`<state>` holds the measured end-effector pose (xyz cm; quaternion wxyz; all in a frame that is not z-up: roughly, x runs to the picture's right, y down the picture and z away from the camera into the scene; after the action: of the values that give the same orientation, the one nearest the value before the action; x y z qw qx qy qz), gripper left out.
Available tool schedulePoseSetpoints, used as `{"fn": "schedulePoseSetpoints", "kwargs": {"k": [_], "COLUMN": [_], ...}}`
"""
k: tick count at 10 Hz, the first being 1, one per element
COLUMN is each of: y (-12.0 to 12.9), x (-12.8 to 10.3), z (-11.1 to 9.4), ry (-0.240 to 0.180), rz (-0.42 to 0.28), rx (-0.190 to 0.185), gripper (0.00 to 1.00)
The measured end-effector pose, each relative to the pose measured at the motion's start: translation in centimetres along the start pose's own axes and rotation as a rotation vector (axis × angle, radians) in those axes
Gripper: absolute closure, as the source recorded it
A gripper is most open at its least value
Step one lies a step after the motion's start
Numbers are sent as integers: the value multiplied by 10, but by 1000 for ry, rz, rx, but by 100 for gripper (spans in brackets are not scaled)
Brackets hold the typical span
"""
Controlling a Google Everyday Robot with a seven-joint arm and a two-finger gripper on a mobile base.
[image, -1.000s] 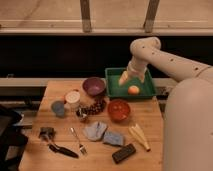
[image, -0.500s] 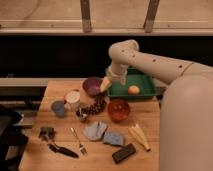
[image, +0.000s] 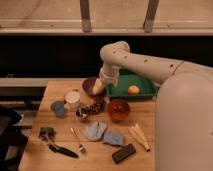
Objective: Place grapes in paper cup
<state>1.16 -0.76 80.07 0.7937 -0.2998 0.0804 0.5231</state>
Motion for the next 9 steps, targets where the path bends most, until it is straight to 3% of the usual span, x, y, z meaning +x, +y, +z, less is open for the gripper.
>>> {"fn": "schedulePoseSetpoints", "kwargs": {"k": [6,9], "y": [-2,26], "x": [2,9], "z": [1,11], "ry": [8,52], "rz": [-3,-33], "rx": [3,28], "gripper": [20,20]}}
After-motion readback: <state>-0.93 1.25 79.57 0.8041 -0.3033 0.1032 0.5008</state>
